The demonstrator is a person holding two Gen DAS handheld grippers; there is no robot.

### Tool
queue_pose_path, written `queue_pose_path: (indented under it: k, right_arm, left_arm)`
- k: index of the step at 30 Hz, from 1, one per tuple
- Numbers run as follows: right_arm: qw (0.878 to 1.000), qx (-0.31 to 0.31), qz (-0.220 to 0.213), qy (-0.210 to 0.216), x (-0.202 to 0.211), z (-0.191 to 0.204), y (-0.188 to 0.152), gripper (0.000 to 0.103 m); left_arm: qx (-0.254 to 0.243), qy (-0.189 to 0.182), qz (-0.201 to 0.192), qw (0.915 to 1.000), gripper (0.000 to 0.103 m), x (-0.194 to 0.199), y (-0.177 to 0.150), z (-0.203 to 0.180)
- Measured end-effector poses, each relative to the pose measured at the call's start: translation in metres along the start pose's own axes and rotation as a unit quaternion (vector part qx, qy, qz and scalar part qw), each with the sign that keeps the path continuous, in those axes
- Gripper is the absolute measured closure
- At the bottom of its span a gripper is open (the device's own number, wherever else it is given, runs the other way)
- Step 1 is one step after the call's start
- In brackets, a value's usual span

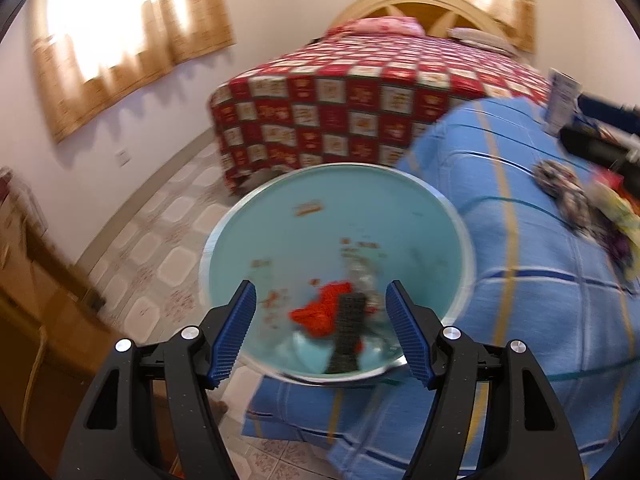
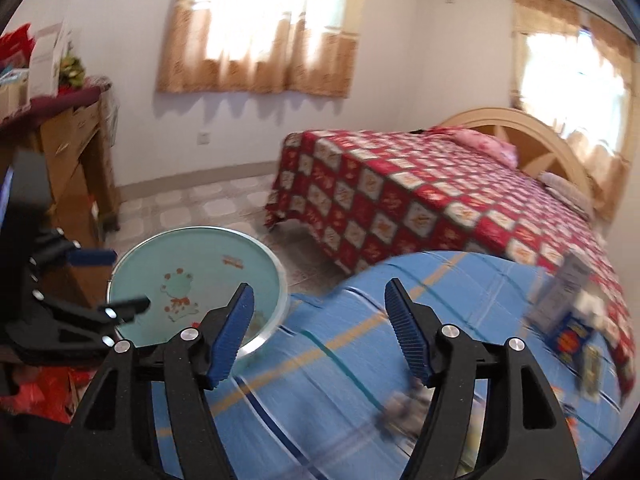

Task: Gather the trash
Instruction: 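Move both open tools back toward the trash on the table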

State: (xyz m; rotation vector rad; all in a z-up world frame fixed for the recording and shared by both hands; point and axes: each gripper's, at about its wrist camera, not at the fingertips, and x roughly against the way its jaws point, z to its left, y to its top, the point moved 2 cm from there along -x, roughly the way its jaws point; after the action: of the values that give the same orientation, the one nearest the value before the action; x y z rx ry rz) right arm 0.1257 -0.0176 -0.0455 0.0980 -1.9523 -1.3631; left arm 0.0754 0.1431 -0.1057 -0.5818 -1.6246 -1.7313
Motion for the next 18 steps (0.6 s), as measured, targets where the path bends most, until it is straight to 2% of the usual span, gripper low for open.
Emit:
queue_pose_path:
  k: [6,9,12,15,18]
  right_arm:
    - [0.995,-0.066,0.014,-0.074,0.058,-0.067,-0.039,0.031]
    - [0.982,-0.127,0.046,-0.131,0.087,-0.112,-0.079,0.031]
    - [0.968,-0.175,0.072,-0.166,0.108,-0.135,-0.116,0.030]
    - [0.959,-0.207,0.086,-0.174,0.120,-0.140,-0.142,0.026]
    - [0.961,-0.212,0.092,-0.153,0.119,-0.134,-0.152,0.025]
  left_arm:
    - [-0.042,-0.049,-0.009,0.9979,0.036,0.006,0.002,-0.053]
    - [-0.057,-0.071,-0.015,0.9957,0.034,0.010,0.004,-0.077]
    - [-0.071,-0.093,-0.020,0.9929,0.030,0.016,0.006,-0.103]
    - [-0.089,-0.099,-0.033,0.9905,0.023,0.019,0.007,-0.126]
    - [-0.093,-0.098,-0.022,0.9906,0.023,0.013,0.002,-0.138]
